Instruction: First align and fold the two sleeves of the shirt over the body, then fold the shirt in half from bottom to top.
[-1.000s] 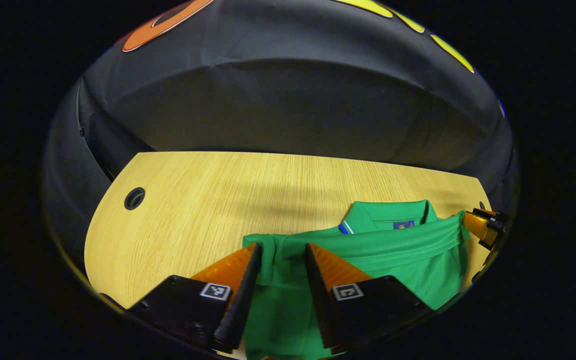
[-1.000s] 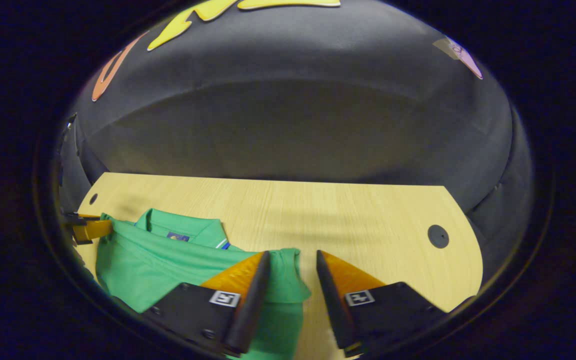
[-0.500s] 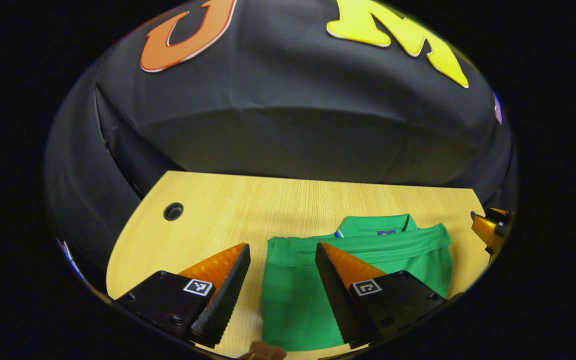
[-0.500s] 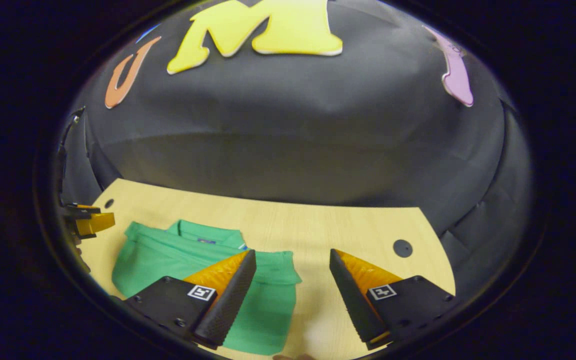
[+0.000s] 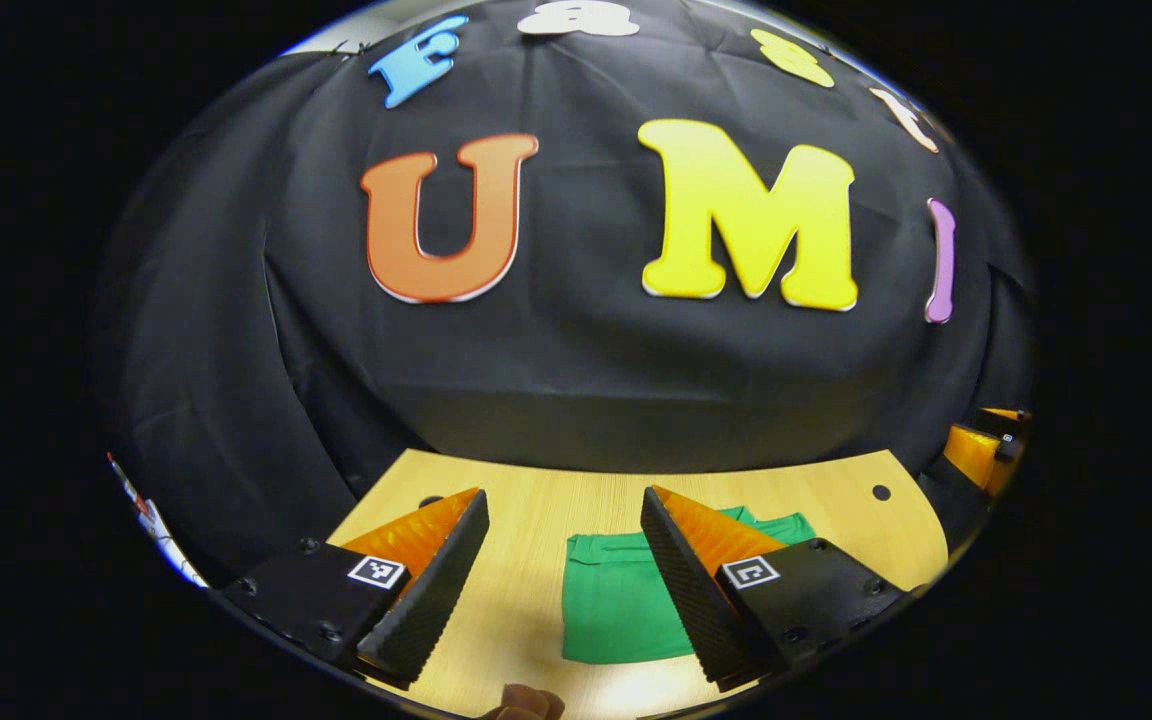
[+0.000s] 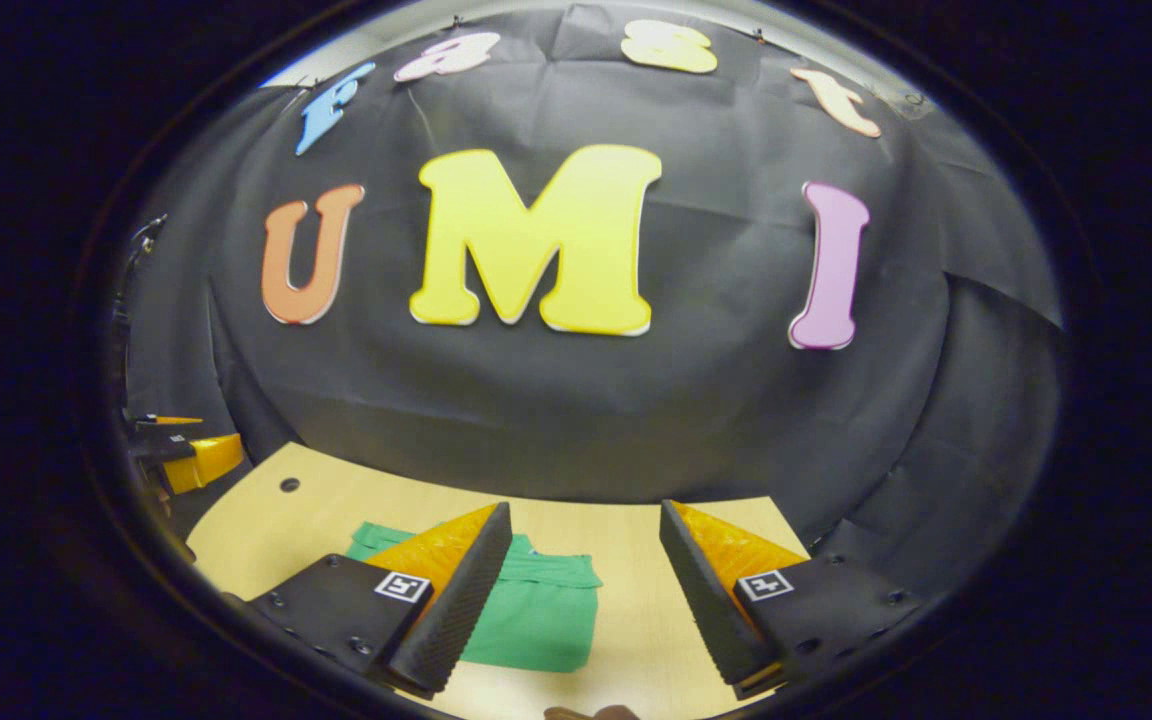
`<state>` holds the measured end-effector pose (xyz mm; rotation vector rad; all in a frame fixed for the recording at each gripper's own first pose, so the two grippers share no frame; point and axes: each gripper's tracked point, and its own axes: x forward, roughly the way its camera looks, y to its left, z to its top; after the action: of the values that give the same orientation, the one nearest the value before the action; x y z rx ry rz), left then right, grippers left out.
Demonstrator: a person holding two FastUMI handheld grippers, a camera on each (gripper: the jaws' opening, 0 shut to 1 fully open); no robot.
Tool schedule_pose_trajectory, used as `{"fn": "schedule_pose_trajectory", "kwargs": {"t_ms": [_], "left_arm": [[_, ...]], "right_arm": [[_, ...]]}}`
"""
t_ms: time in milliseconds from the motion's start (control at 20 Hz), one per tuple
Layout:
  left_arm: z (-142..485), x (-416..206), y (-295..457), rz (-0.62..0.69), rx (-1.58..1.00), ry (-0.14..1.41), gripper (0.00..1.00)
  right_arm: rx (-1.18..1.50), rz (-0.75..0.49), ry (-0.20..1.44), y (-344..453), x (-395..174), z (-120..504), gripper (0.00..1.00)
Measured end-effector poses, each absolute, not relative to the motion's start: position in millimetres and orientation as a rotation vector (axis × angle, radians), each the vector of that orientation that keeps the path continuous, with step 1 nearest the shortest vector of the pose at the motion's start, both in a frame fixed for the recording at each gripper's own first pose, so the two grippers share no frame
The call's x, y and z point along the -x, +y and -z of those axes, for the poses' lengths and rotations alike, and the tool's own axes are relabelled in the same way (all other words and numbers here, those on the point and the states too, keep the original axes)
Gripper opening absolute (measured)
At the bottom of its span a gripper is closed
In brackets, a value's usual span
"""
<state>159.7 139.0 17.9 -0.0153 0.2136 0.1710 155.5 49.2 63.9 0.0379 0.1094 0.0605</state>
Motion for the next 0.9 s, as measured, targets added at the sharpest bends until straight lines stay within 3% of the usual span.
{"fn": "schedule_pose_trajectory", "kwargs": {"t_ms": [300,500,550,600,900], "left_arm": [[-84,-82,124,-0.145,-0.016,0.085,0.98],[-96,-37,112,-0.131,0.005,0.059,0.99],[-100,-27,111,-0.127,-0.003,0.041,0.98],[-101,-19,112,-0.131,-0.015,0.034,0.99],[-89,33,98,-0.121,0.000,0.058,0.99]], "right_arm": [[-0.049,-0.092,0.000,54,-56,-102,0.95],[-0.062,-0.101,0.014,56,-13,-100,0.95],[-0.084,-0.101,0.008,56,1,-103,1.00],[-0.103,-0.088,0.001,51,9,-107,0.90],[-0.121,-0.050,-0.036,39,50,-102,0.90]]}}
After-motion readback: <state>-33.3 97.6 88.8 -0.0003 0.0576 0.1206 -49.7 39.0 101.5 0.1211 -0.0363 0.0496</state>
